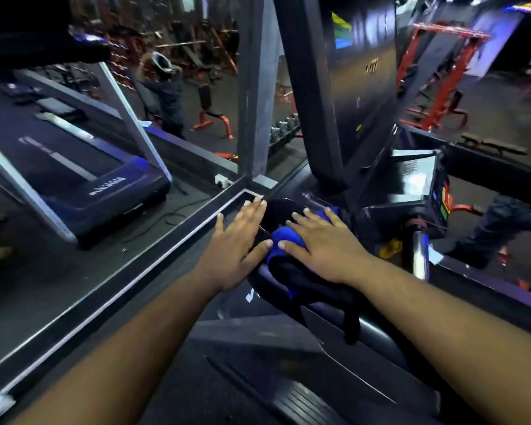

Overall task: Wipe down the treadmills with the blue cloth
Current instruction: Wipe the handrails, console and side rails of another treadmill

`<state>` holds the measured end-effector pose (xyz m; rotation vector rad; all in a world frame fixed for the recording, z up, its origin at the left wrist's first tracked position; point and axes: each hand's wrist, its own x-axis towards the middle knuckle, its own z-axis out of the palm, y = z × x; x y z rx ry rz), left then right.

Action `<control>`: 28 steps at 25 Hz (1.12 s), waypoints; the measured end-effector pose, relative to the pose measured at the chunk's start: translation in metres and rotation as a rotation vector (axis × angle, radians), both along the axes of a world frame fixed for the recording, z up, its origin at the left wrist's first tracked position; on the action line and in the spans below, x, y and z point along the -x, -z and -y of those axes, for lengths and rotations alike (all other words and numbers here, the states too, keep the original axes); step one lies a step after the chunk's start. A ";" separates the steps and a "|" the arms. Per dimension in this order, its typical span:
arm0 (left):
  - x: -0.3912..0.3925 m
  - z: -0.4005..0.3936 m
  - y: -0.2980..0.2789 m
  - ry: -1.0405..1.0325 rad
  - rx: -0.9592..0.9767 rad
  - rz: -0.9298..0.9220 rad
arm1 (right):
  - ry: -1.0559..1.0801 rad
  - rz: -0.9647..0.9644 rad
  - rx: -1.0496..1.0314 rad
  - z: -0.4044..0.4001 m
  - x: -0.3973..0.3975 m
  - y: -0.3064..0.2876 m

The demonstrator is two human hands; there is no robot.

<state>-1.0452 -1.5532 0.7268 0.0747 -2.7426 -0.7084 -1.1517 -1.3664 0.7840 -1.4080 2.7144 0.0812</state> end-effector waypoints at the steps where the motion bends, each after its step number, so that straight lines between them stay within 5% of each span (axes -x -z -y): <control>1: 0.000 0.001 0.001 0.015 -0.015 -0.011 | -0.025 0.029 0.032 -0.015 -0.010 0.002; 15: 0.017 0.025 -0.019 0.146 0.017 0.175 | 0.012 0.074 0.097 -0.044 -0.011 0.001; 28: 0.106 0.077 -0.014 0.684 0.124 0.045 | 0.565 -0.028 0.191 0.013 -0.054 -0.001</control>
